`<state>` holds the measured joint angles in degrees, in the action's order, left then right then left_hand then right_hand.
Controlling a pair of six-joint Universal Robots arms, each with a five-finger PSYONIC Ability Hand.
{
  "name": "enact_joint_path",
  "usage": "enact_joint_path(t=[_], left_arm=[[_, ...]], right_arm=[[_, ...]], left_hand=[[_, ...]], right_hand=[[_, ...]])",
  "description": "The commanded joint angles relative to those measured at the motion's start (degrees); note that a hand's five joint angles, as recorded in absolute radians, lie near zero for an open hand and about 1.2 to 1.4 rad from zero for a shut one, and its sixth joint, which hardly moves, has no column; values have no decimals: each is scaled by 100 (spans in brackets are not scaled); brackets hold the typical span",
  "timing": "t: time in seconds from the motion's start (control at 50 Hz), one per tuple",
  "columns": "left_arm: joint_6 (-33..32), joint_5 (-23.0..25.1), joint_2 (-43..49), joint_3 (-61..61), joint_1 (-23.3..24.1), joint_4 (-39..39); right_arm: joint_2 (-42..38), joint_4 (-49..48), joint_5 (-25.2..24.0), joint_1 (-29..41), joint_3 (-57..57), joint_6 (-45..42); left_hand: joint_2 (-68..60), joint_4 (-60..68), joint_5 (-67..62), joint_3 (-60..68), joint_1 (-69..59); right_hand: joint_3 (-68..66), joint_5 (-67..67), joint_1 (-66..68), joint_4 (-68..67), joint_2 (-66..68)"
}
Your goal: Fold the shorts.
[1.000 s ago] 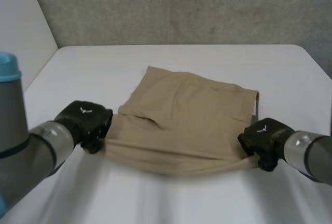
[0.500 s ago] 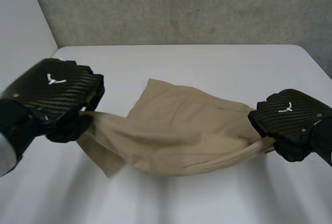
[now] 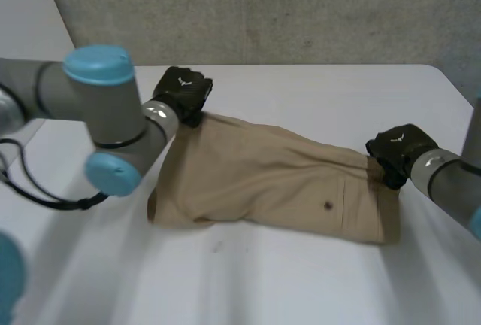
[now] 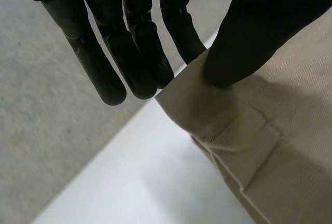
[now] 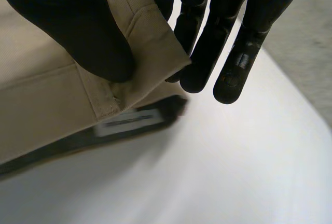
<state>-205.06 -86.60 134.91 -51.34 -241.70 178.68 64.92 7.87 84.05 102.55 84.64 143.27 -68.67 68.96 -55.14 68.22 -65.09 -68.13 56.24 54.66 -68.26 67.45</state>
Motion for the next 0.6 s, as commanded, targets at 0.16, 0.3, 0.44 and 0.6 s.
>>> enact_joint_path(t=[0.16,0.3,0.44,0.6], left_arm=[[-149,3,1898,1557,106,1642],[-140,108,2012,1417,97,2908],[-158,337,1723,679,185,3630],[-131,-181,634,-375,185,3665]], right_arm=[[-937,-2148,613,257,-211,-97],[-1342,-2738,876,266,-405,-220],[-930,-3028,1421,195,-326,288],[222,-3055,1088,178,61,1133]], left_hand=[[-1133,1104,-1486,1178,-1491],[-353,324,-705,397,-711],[5828,-5858,5476,-5784,5470],[5761,-5790,5409,-5717,5403]], right_hand=[[-1187,1376,2534,-1174,1255],[-943,1132,2290,-930,1011],[5813,-5624,-4466,5826,-5745],[5813,-5624,-4466,5826,-5745]])
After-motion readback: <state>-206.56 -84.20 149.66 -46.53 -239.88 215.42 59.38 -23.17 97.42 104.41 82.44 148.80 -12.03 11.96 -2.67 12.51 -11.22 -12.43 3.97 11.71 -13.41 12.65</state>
